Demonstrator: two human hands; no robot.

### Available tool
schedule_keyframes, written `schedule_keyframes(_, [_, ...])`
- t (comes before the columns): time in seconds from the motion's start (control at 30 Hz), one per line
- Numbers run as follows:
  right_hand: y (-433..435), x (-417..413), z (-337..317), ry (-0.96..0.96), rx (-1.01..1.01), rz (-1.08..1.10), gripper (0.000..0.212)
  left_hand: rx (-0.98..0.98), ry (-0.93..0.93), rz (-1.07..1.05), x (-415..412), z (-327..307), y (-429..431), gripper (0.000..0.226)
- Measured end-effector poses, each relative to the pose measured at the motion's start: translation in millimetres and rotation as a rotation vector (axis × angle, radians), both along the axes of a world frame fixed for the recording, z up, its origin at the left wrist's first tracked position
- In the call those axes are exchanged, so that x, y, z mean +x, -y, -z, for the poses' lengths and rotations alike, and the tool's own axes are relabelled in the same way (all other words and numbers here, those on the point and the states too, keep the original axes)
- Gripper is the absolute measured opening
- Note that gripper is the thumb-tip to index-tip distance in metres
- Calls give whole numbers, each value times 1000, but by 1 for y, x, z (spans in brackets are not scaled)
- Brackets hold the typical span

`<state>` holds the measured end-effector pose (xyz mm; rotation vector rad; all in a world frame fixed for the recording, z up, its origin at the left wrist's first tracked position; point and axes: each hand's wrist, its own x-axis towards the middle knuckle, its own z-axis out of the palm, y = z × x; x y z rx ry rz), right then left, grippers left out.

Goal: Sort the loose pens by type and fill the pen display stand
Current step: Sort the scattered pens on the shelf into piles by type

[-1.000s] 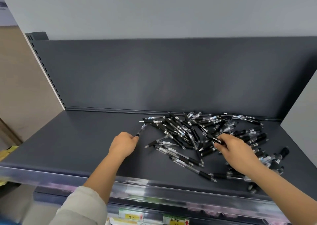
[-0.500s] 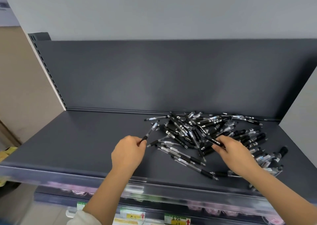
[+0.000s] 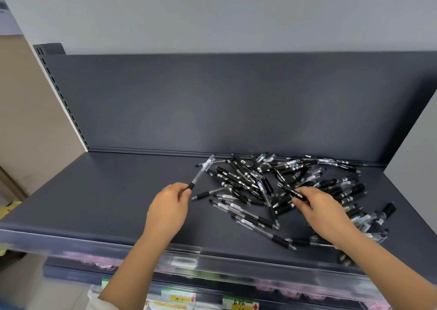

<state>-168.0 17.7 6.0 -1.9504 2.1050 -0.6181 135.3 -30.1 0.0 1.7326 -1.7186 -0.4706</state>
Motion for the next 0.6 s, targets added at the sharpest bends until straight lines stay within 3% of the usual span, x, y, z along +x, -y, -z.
schedule_keyframes(0.17, [19, 0, -3, -1, -27, -66, 16, -10, -26, -10, -10, 2, -1, 7])
schedule_keyframes(0.4, [54, 2, -17, -31, 5, -101, 17, -22, 210, -167, 6, 5, 14, 10])
schedule_keyframes(0.6, [79, 10, -21, -83, 65, -147, 28, 33, 296, -221, 29, 17, 28, 12])
